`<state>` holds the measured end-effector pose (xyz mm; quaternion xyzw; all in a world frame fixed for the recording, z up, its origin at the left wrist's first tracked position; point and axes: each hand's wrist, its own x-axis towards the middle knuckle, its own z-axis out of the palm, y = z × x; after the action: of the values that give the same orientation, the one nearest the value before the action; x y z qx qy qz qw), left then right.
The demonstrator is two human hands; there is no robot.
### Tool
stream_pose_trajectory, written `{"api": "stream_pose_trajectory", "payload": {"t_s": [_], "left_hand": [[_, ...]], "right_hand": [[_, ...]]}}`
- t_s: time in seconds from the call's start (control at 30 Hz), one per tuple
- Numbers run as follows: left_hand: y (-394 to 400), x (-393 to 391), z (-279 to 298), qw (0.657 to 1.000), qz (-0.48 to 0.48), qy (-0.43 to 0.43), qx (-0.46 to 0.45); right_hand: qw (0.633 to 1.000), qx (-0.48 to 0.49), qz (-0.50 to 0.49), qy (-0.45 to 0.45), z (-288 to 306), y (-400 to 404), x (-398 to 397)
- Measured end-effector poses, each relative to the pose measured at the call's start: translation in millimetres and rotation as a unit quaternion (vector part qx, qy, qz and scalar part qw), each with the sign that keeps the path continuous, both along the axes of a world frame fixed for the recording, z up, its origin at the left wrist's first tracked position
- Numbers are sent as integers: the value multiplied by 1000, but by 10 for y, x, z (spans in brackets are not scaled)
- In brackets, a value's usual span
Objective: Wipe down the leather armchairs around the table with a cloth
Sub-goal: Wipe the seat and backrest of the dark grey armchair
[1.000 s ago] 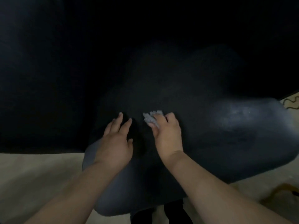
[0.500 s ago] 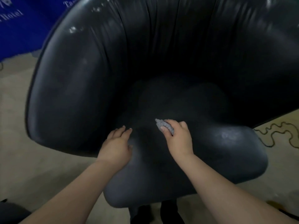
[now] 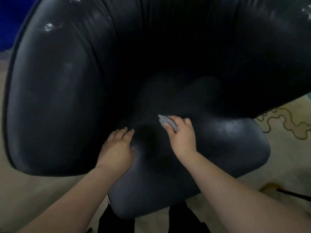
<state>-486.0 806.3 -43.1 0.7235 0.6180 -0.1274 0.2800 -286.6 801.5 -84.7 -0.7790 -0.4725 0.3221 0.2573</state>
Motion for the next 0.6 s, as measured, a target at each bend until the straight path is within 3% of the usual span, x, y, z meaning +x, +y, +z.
{"api": "stream_pose_trajectory", "payload": {"t_s": [0.23, 0.6], "left_hand": [[99, -164, 89, 996, -87, -15, -11], [192, -17, 660, 968, -244, -62, 13]], "right_hand": [[995, -2, -102, -11, 87, -74, -355], [976, -2, -211, -49, 753, -465, -360]]}}
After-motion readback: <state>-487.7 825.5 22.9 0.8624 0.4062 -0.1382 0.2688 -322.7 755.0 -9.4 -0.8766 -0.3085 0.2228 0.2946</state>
